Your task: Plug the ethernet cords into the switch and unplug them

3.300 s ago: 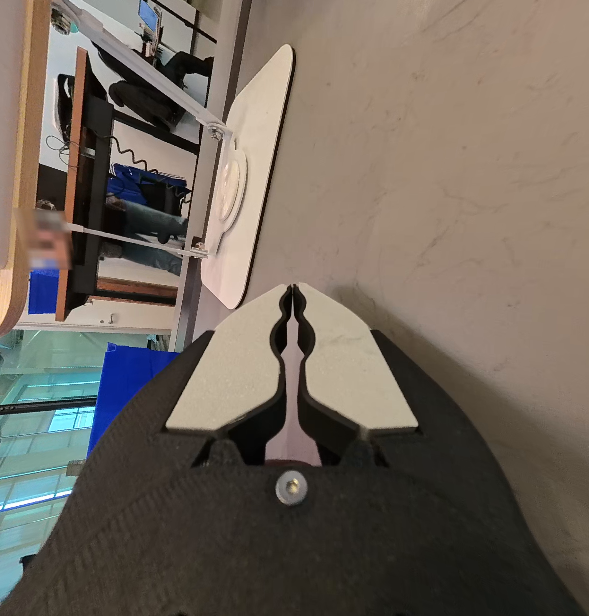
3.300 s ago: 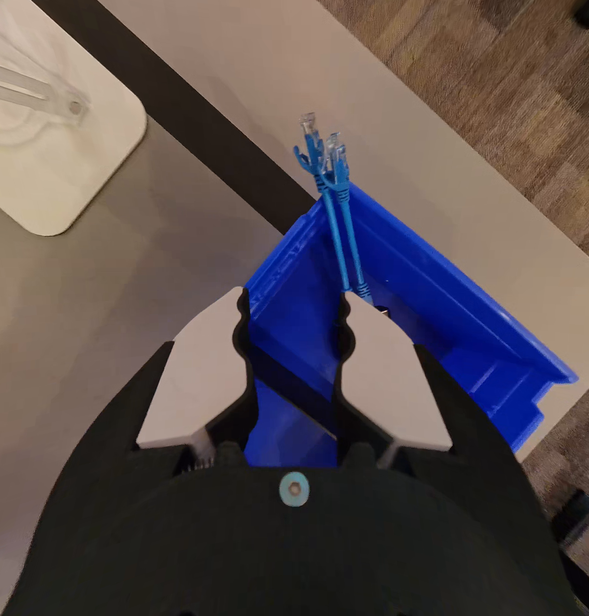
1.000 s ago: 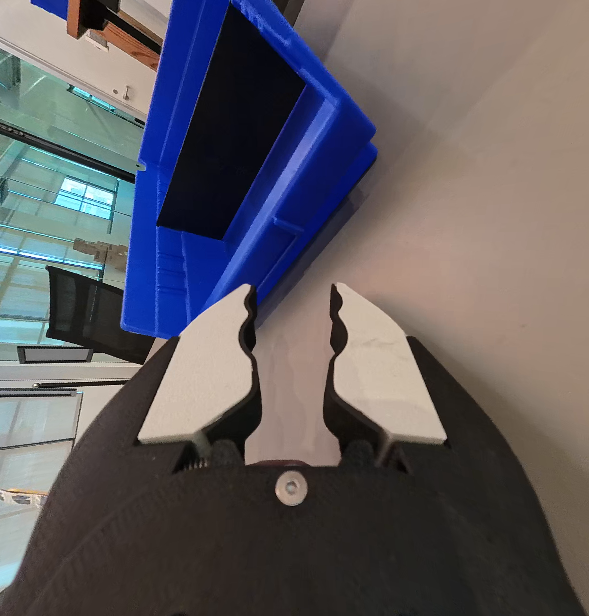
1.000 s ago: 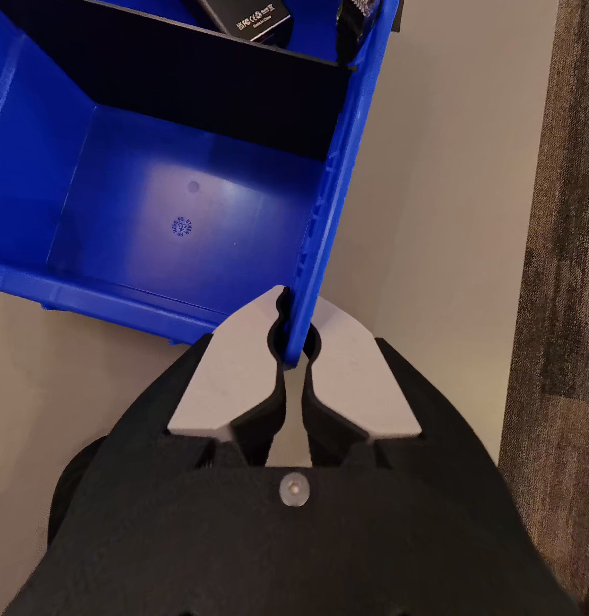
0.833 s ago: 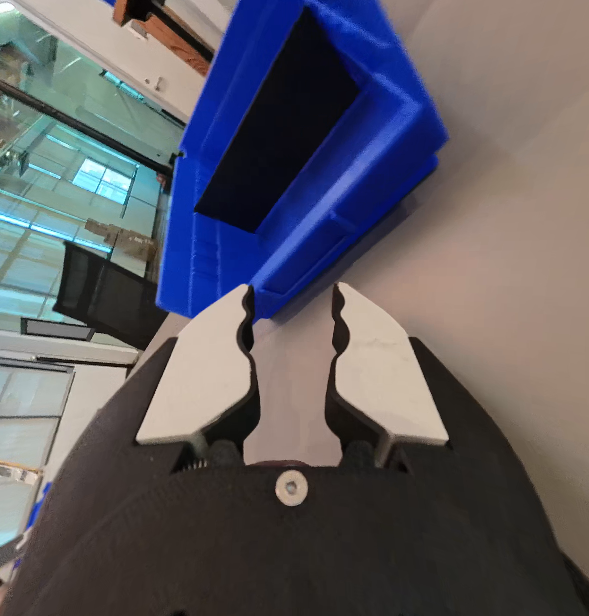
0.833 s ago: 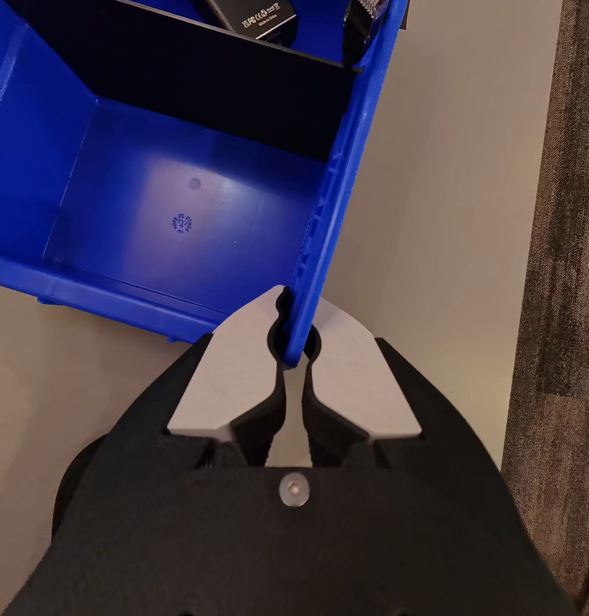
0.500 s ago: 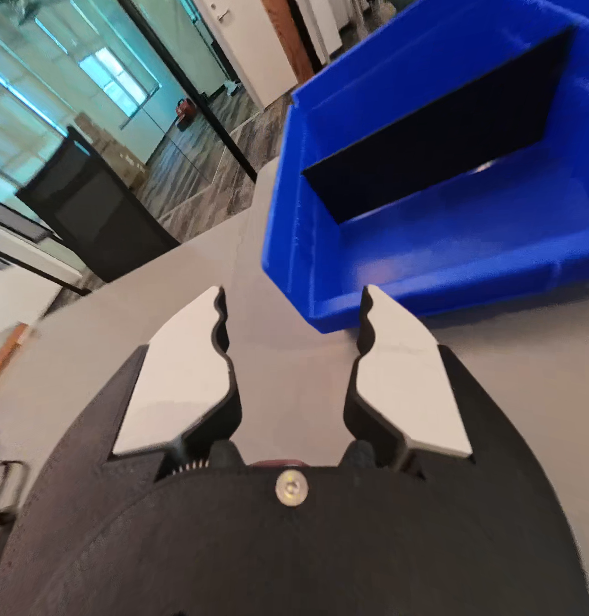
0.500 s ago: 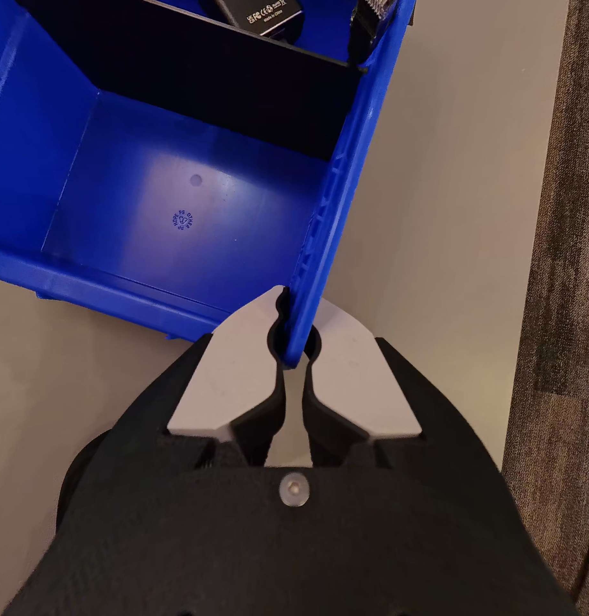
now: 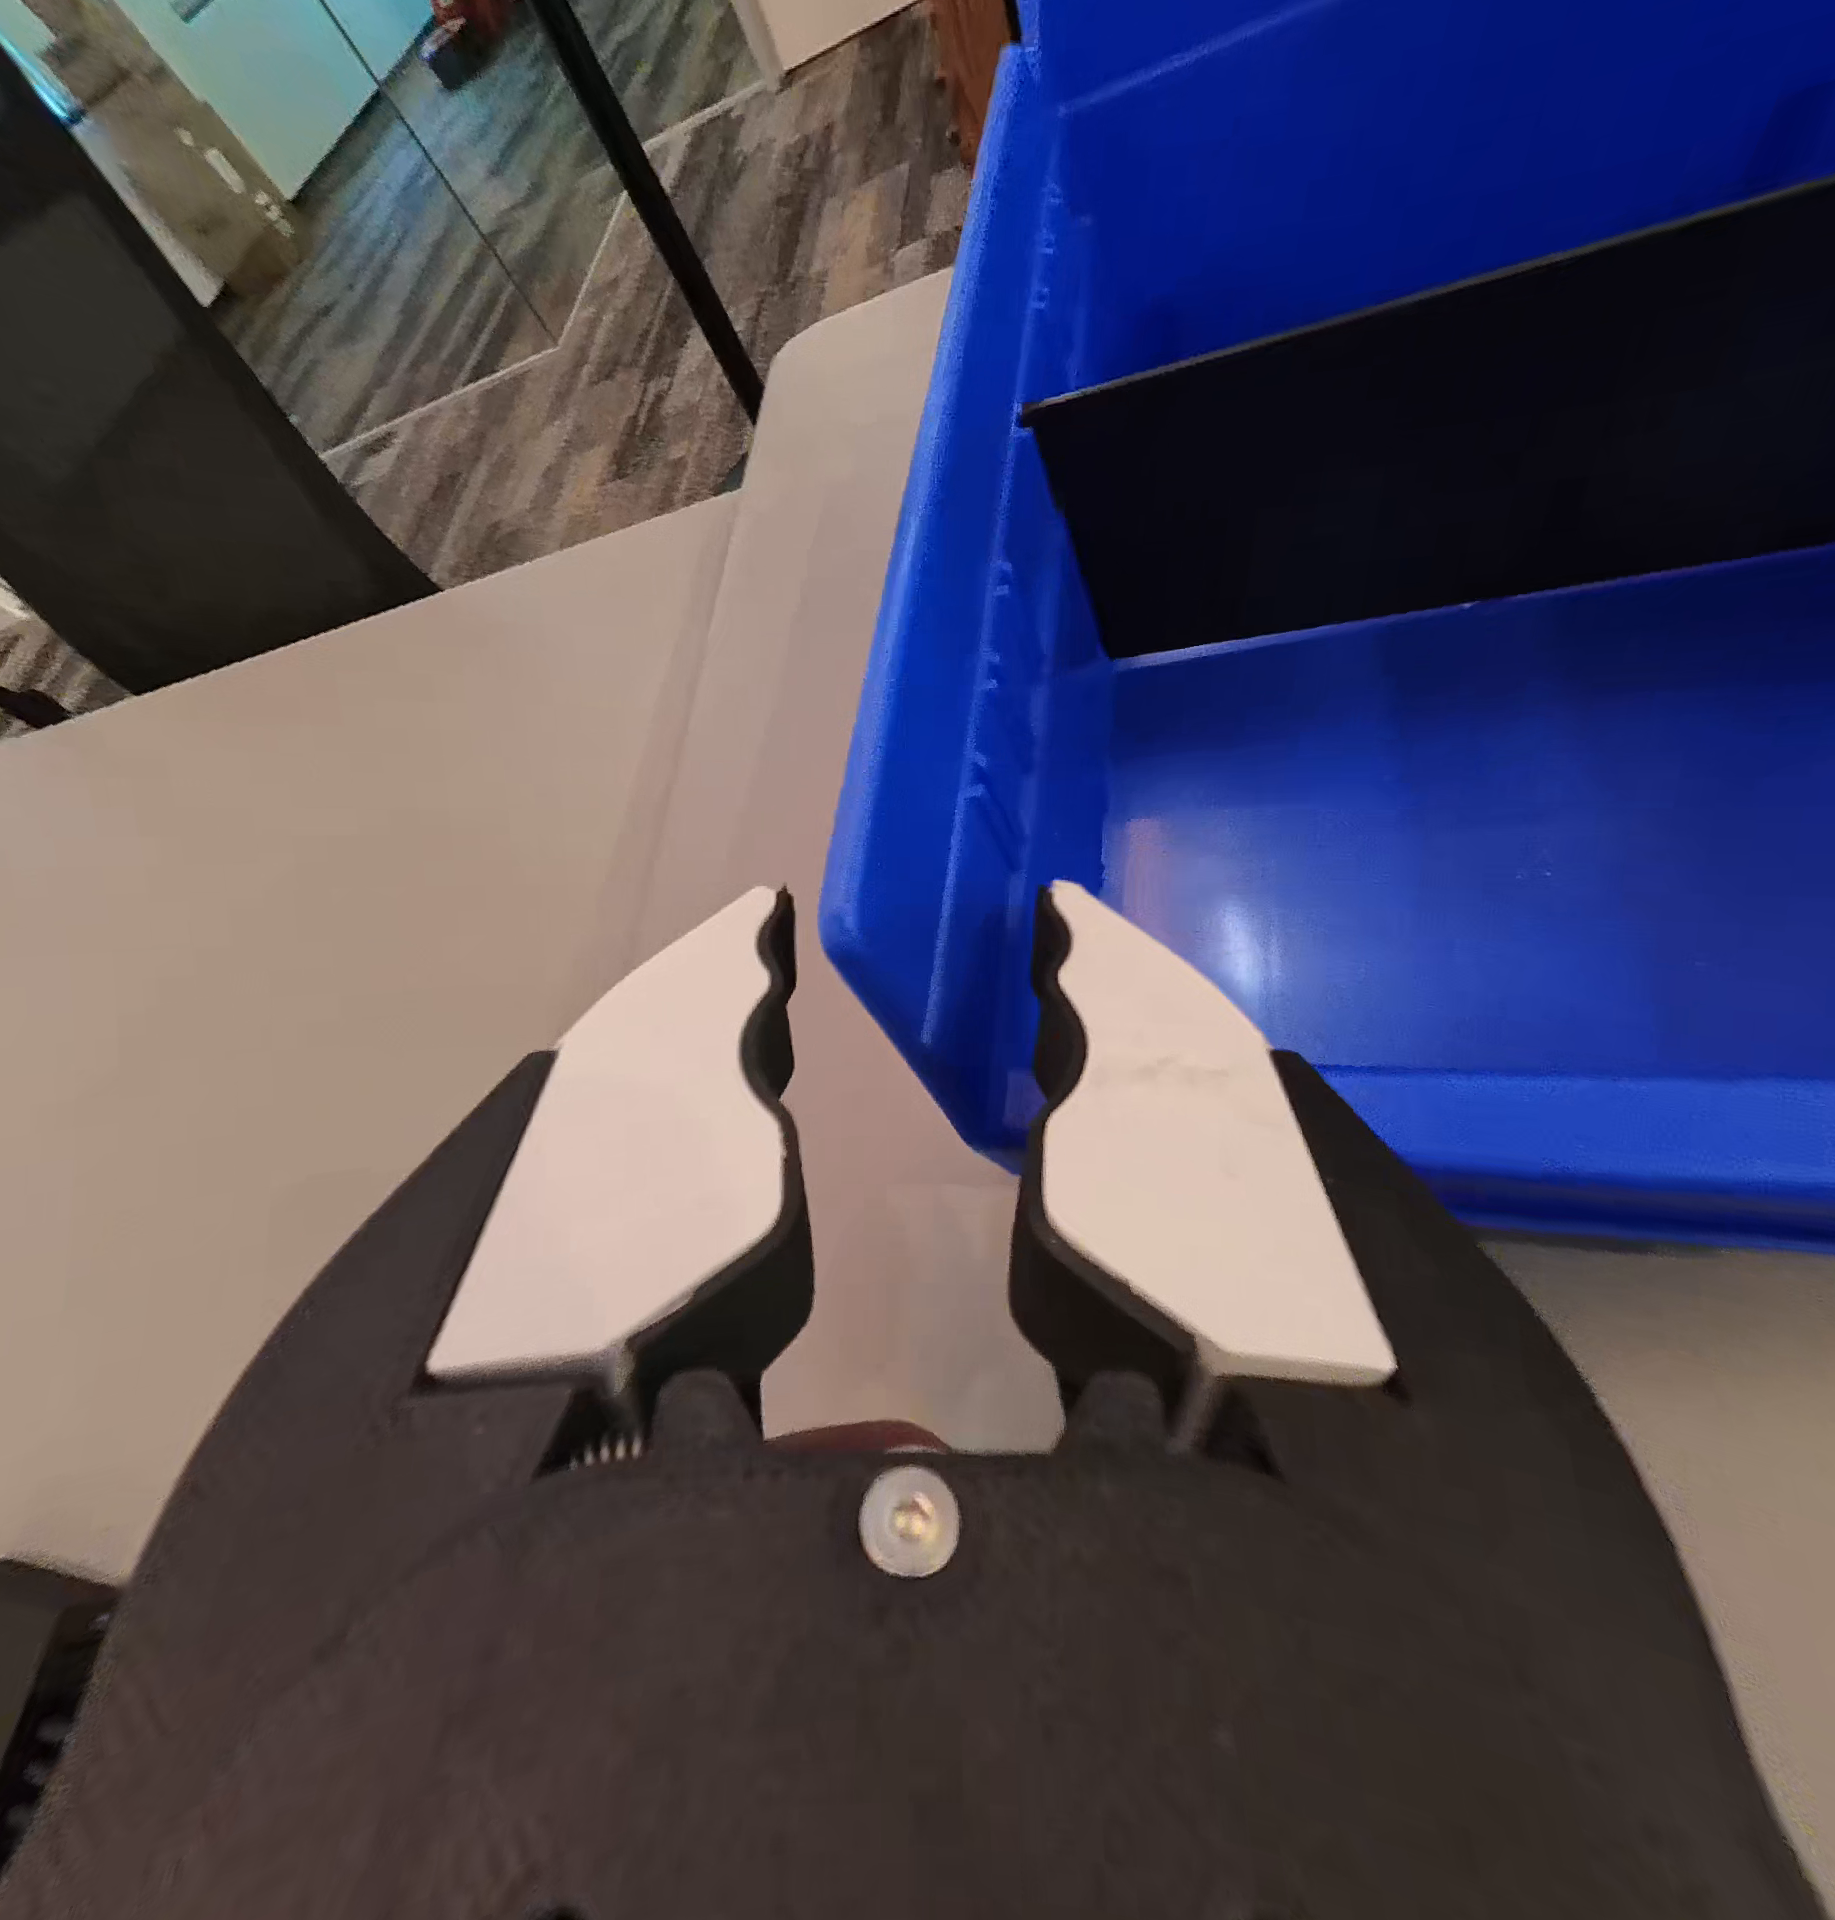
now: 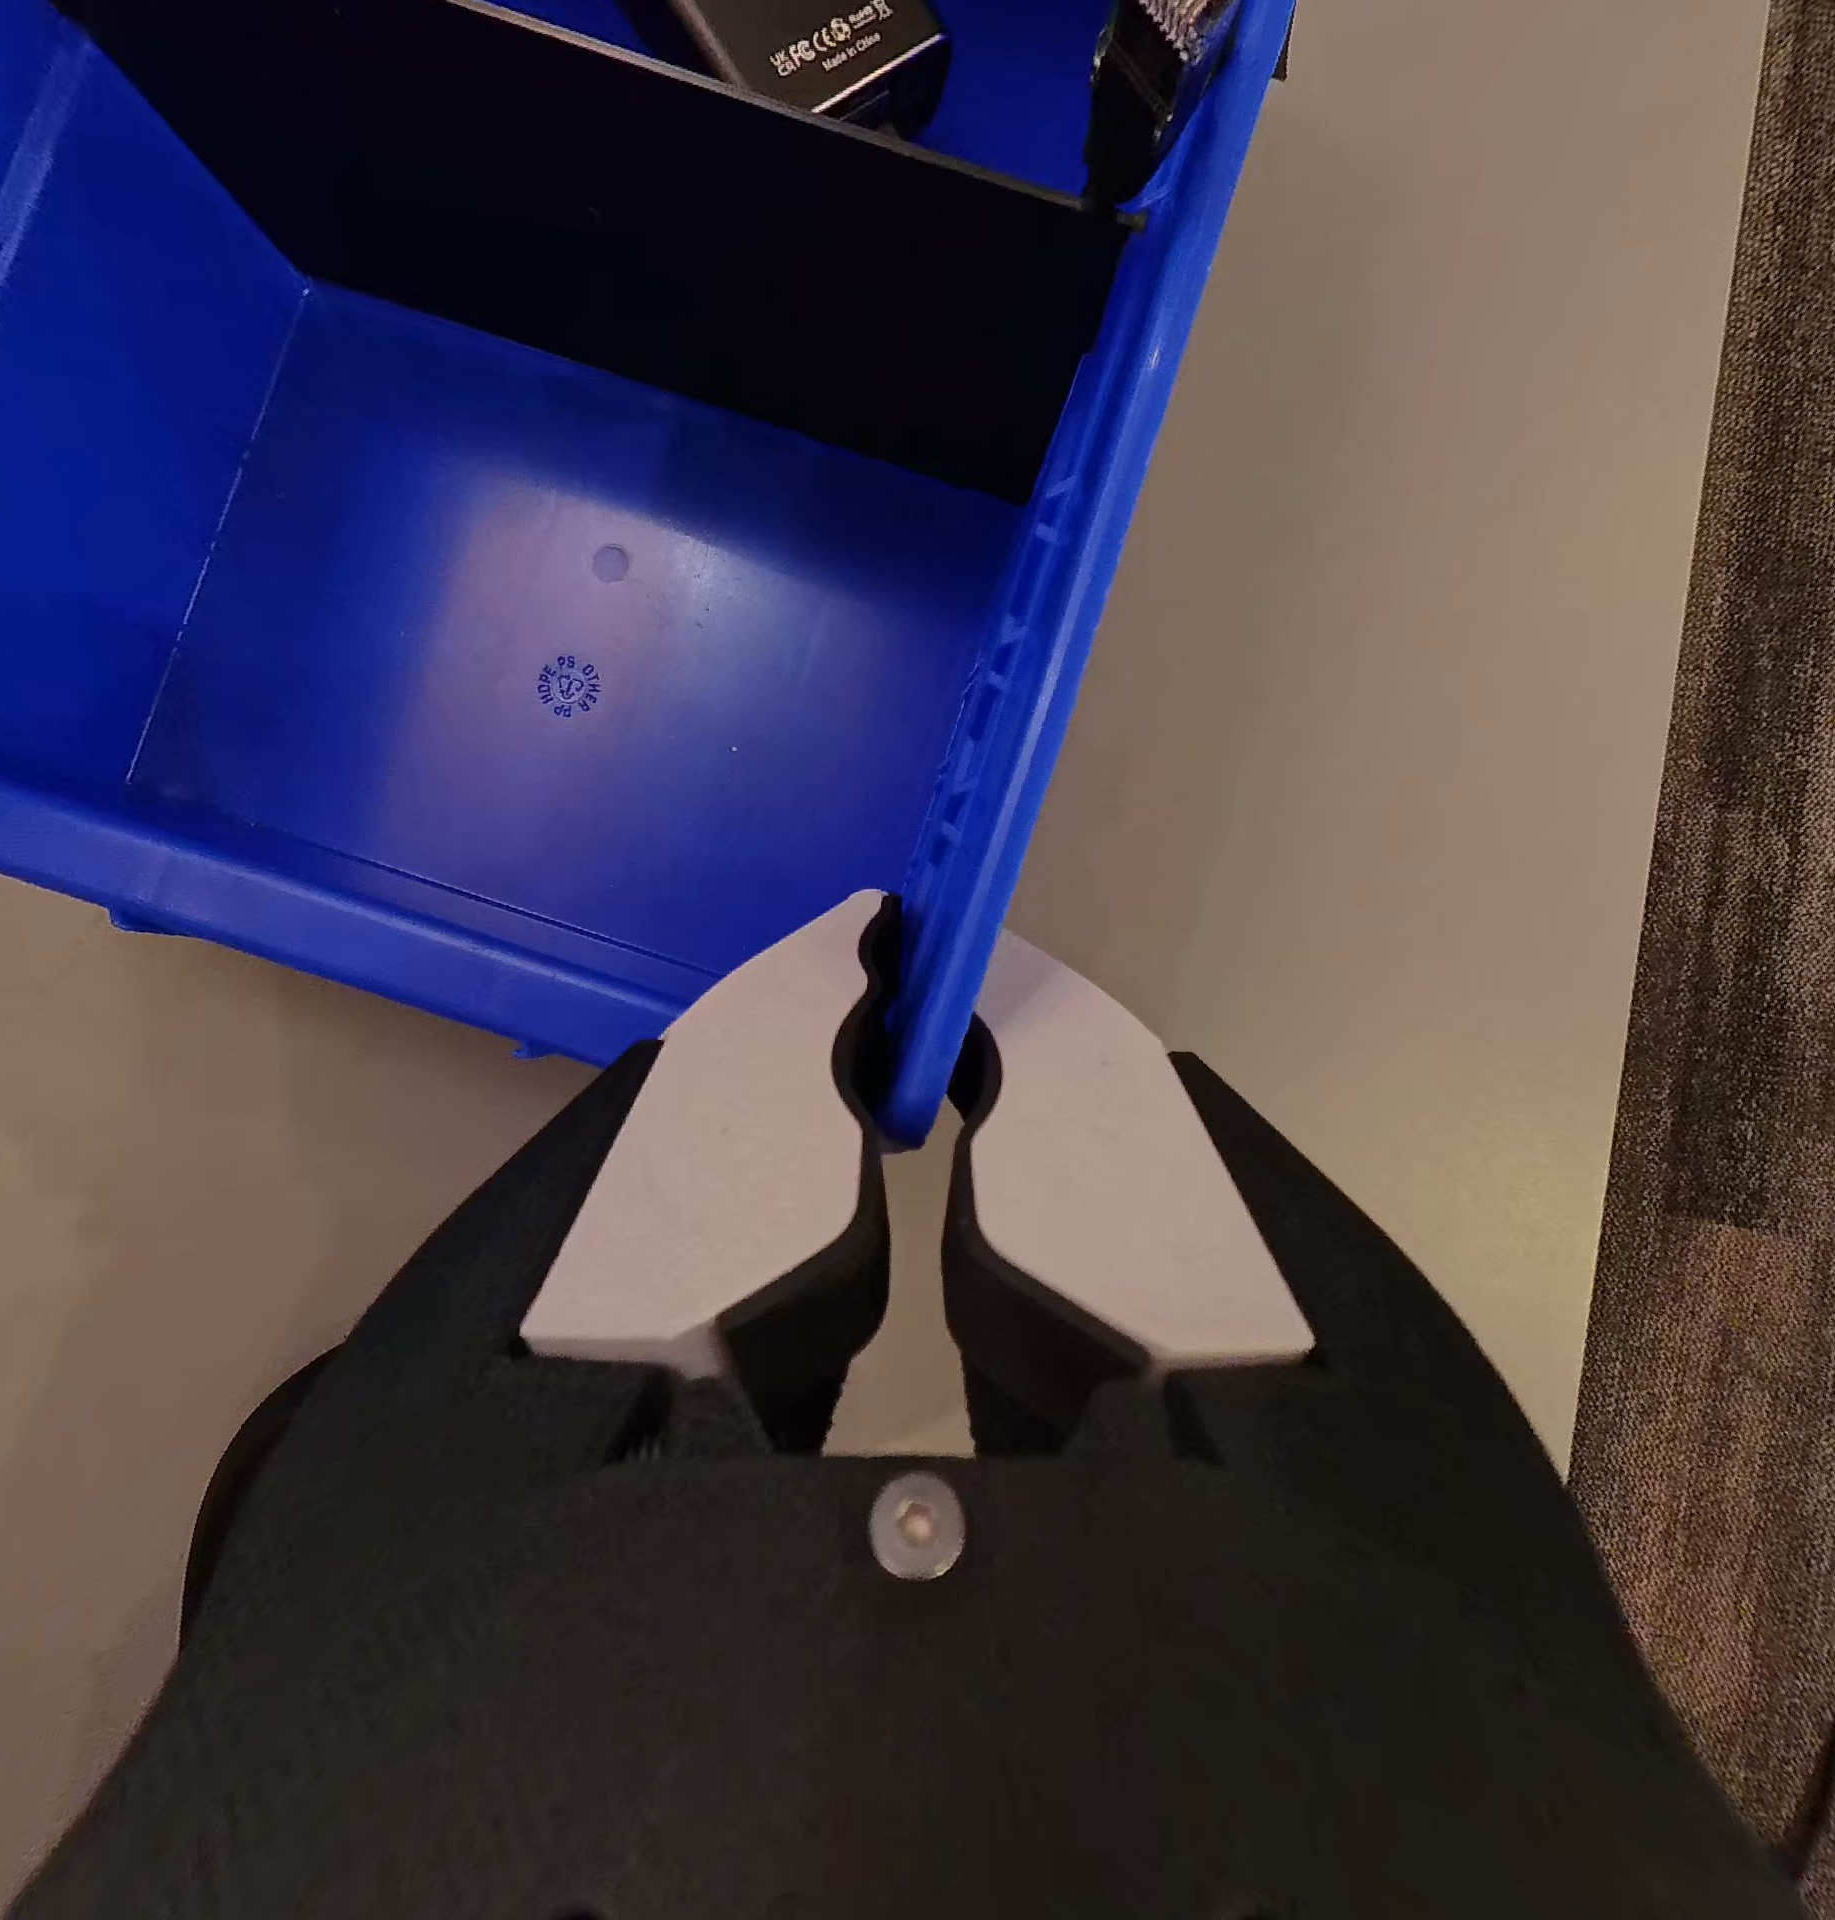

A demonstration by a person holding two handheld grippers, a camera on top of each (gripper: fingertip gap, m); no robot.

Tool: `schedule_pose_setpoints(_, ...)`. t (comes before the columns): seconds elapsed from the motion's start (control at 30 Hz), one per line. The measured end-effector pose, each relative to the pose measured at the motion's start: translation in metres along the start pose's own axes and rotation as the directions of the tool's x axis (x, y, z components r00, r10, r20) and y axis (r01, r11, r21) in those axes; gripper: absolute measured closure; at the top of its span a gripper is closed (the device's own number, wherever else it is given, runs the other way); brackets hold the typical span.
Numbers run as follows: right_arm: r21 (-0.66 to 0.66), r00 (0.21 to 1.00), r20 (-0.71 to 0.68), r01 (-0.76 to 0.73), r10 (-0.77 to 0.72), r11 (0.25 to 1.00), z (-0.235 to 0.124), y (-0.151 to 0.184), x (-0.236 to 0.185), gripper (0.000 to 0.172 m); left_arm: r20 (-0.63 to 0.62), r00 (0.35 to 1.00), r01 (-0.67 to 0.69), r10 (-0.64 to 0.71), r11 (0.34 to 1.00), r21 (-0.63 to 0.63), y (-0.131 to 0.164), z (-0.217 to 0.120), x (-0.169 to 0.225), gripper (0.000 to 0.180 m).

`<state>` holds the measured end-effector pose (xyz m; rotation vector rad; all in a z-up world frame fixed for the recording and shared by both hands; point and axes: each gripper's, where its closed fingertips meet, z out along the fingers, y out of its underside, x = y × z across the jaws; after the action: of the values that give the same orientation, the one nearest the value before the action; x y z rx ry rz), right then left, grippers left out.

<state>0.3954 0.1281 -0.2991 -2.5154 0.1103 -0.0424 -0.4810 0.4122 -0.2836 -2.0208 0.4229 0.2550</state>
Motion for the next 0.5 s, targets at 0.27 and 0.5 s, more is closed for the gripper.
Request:
schedule_pose_setpoints(0.27, 0.001, 1.0, -0.003, 0.003, -0.003, 1.0, 0.0001, -0.0002, 0.0002, 0.166, 0.049, 0.997, -0.06, 0.061, 0.998, -0.017, 0.0003, 0.0015, -0.0014, 0.152)
schedule_pose_setpoints(0.5, -0.001, 1.0, -0.002, 0.003, -0.003, 1.0, 0.0001, -0.0004, 0.0004, 0.166, 0.057, 0.996, -0.073, 0.075, 0.997, -0.025, 0.0005, 0.0016, -0.0016, 0.152)
